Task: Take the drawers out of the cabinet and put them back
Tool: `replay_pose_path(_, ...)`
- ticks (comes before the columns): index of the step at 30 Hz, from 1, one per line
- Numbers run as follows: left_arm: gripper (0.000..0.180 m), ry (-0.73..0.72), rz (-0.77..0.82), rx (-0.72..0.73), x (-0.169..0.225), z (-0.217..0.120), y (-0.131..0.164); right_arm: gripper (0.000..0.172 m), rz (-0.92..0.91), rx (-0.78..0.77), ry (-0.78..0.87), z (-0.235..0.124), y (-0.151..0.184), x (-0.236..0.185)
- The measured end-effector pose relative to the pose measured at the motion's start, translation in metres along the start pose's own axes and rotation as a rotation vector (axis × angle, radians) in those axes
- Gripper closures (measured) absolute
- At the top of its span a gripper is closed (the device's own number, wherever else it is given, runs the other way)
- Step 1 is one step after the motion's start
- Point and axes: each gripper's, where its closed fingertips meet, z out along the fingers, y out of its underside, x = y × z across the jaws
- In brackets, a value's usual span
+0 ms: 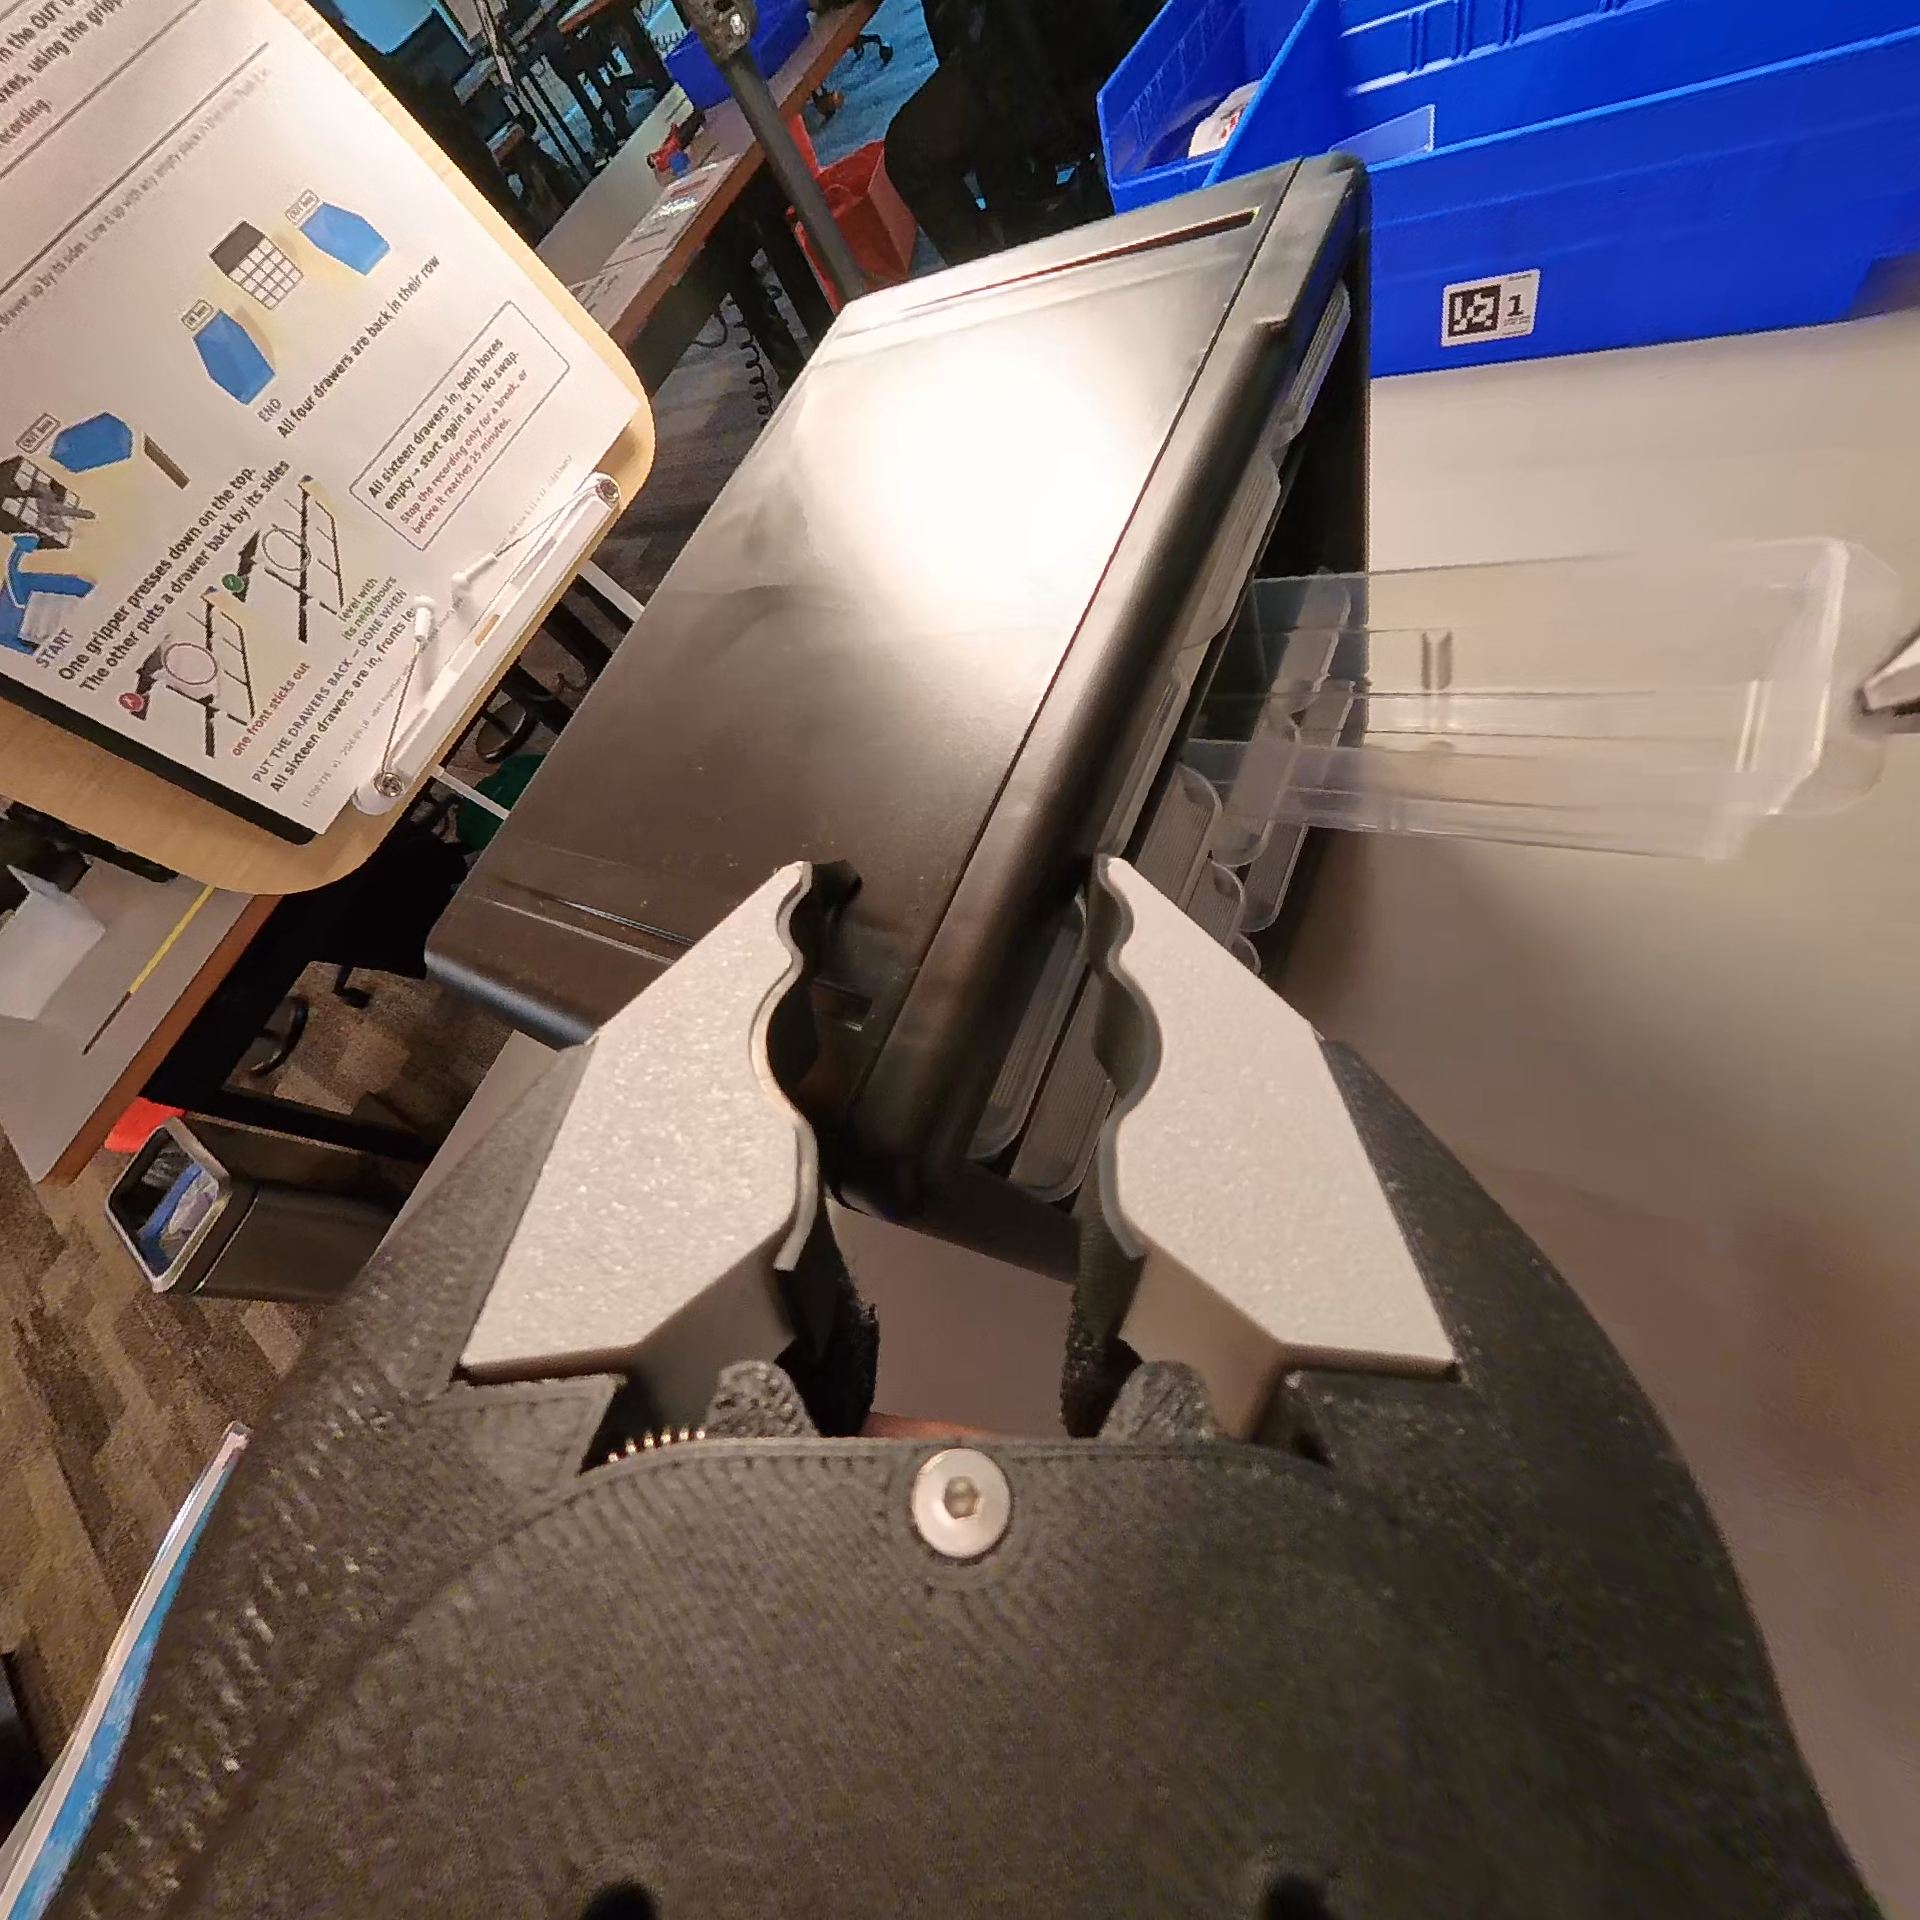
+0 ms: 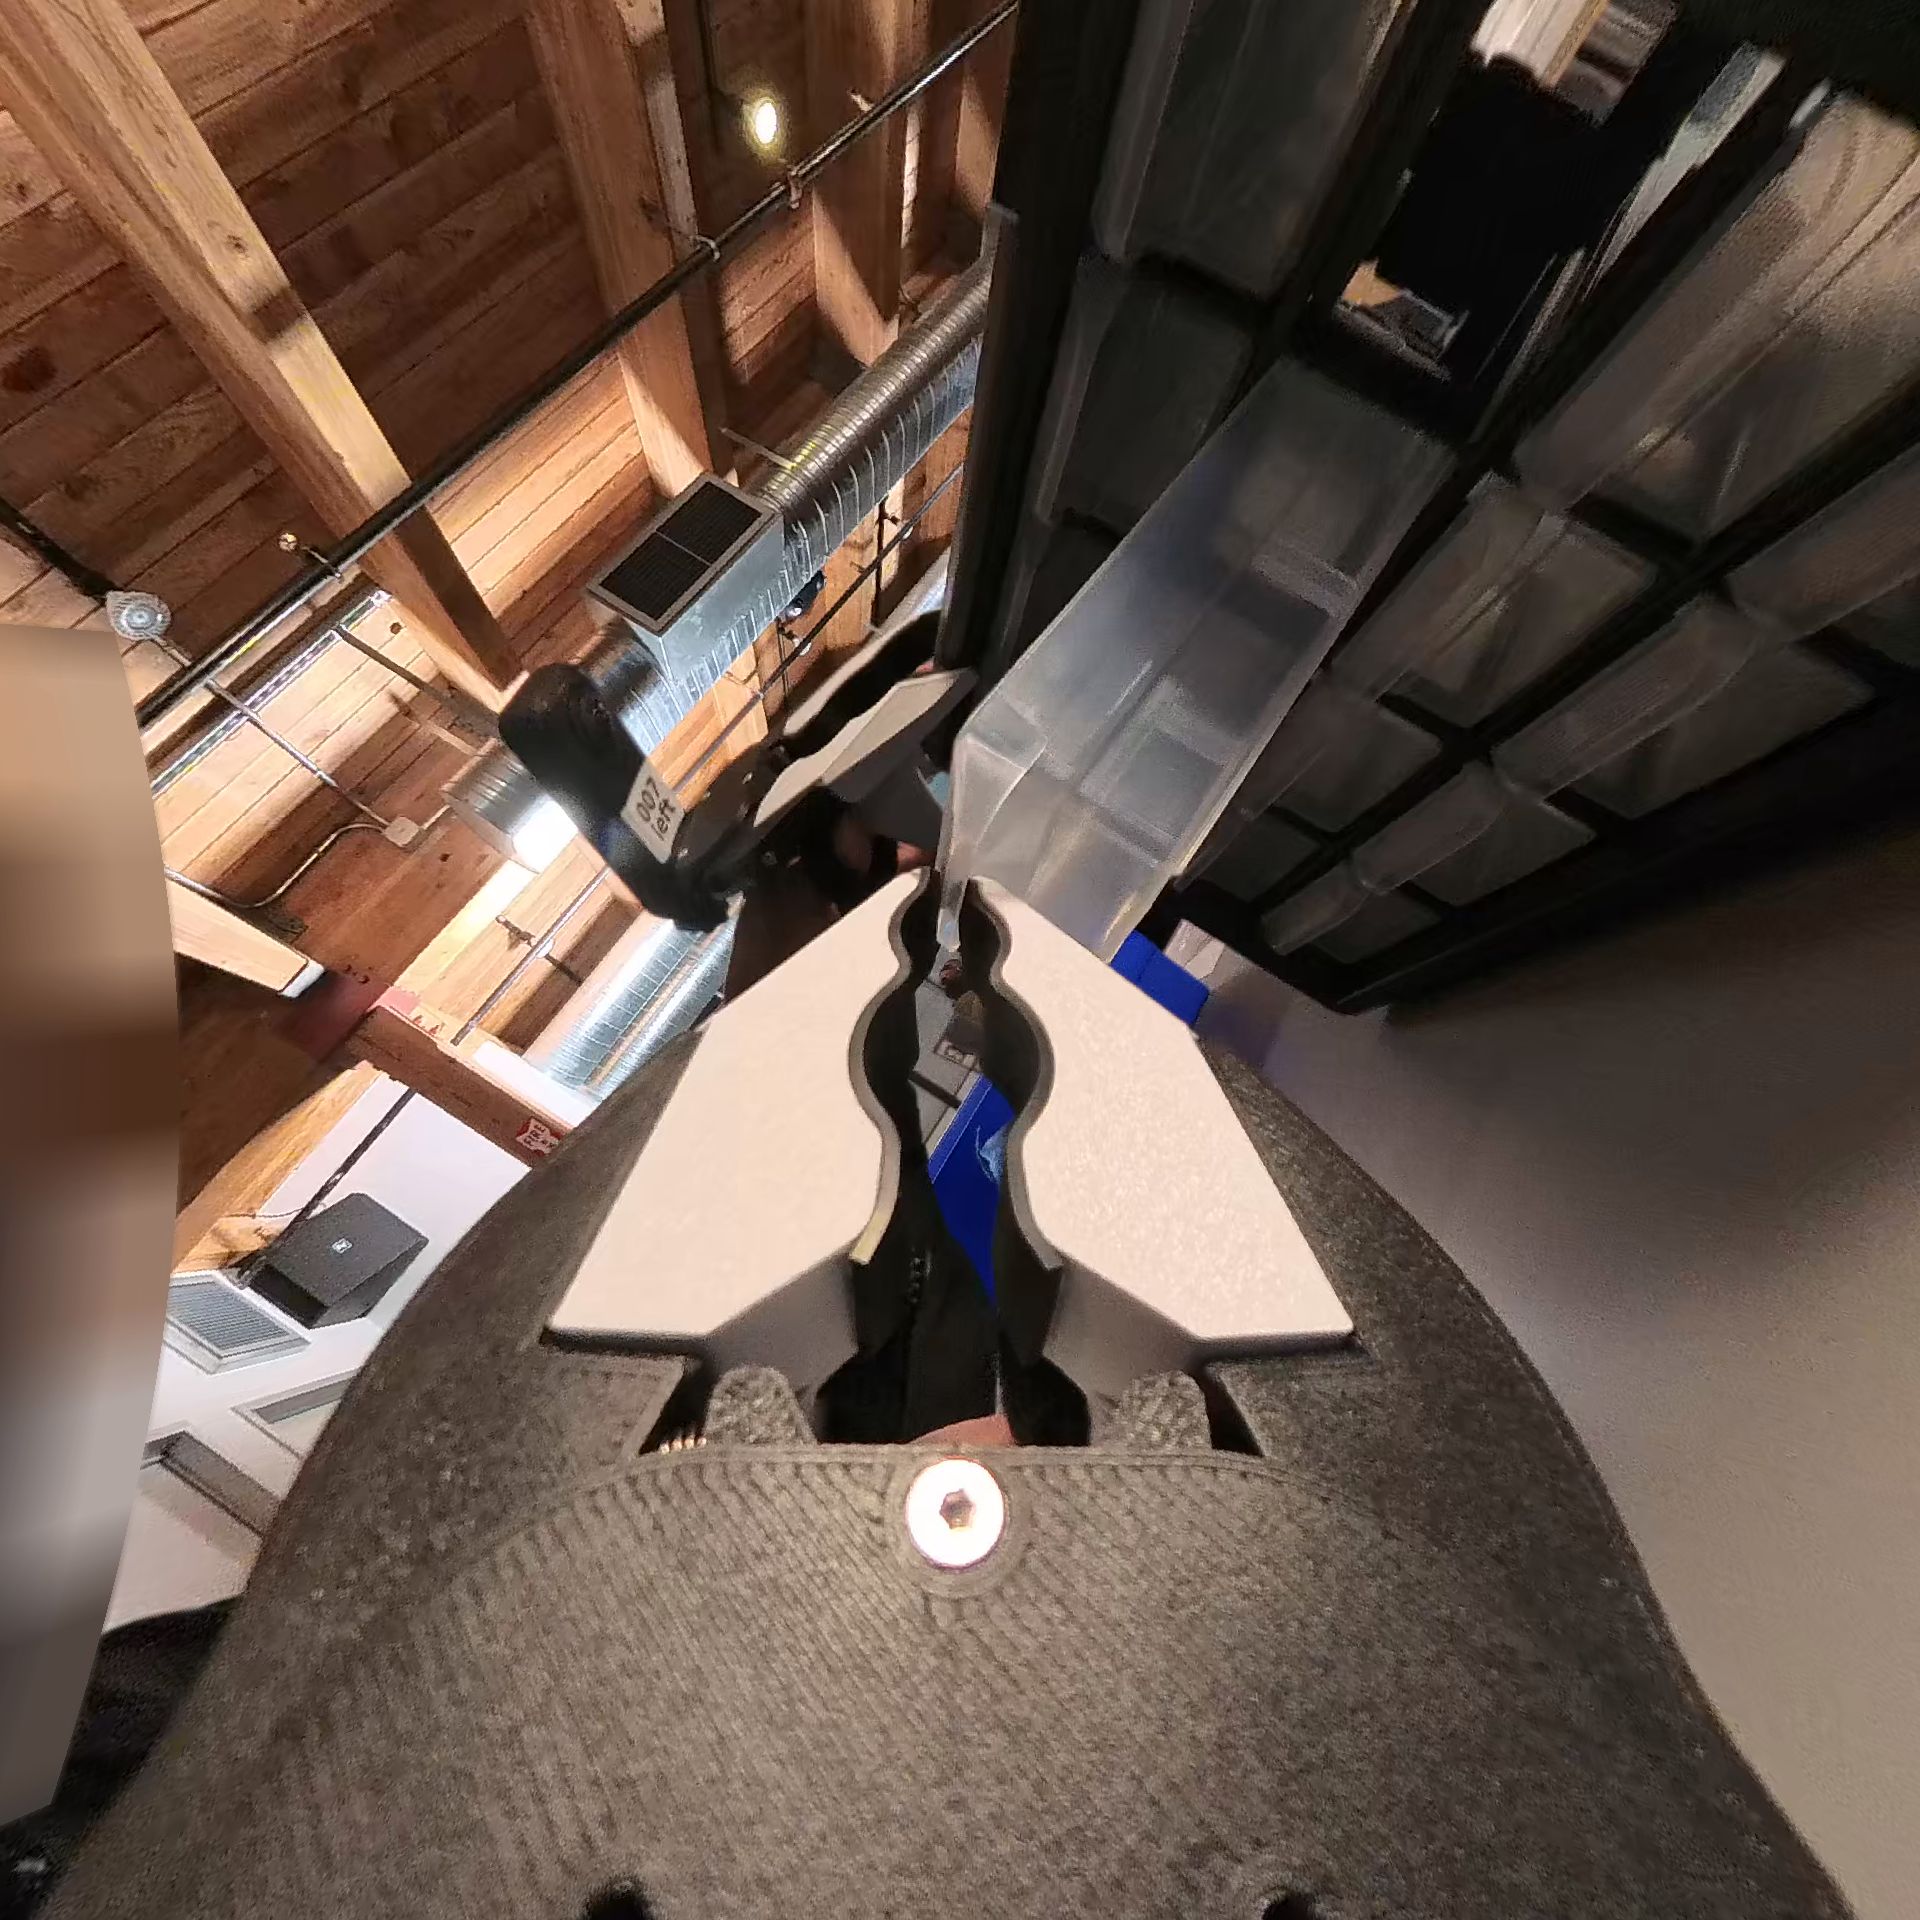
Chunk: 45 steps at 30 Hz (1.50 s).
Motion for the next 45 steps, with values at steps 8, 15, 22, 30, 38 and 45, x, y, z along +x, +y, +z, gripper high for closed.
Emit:
replay_pose_path(8, 0.129, 0.002, -0.002, 0.004, 0.0, 0.001, 0.0, 0.167, -0.016, 0.014, -0.04, -0.014, 0.008, -0.022)
replay_pose_path(15, 0.129, -0.005, 0.0, -0.001, 0.0, 0.001, 0.0, 0.168, 0.035, 0.013, 0.068, -0.043, 0.017, 0.001)
replay_pose_path(22, 0.128, -0.005, -0.001, 0.002, 0.0, 0.001, 0.0, 0.166, 0.081, -0.137, 0.24, -0.076, 0.044, 0.03)
replay_pose_path(30, 0.128, -0.009, 0.0, 0.002, 0.0, 0.002, -0.001, 0.126, -0.012, -0.579, 0.367, -0.113, 0.101, 0.036)
replay_pose_path(38, 0.127, -0.011, -0.004, 0.002, 0.0, 0.002, -0.001, 0.129, -0.409, -0.938, 0.248, -0.136, 0.113, 0.015)
replay_pose_path(45, 0.127, -0.013, -0.002, 0.001, 0.0, 0.002, -0.001, 0.128, -0.735, -0.947, 0.153, -0.121, 0.09, 0.006)
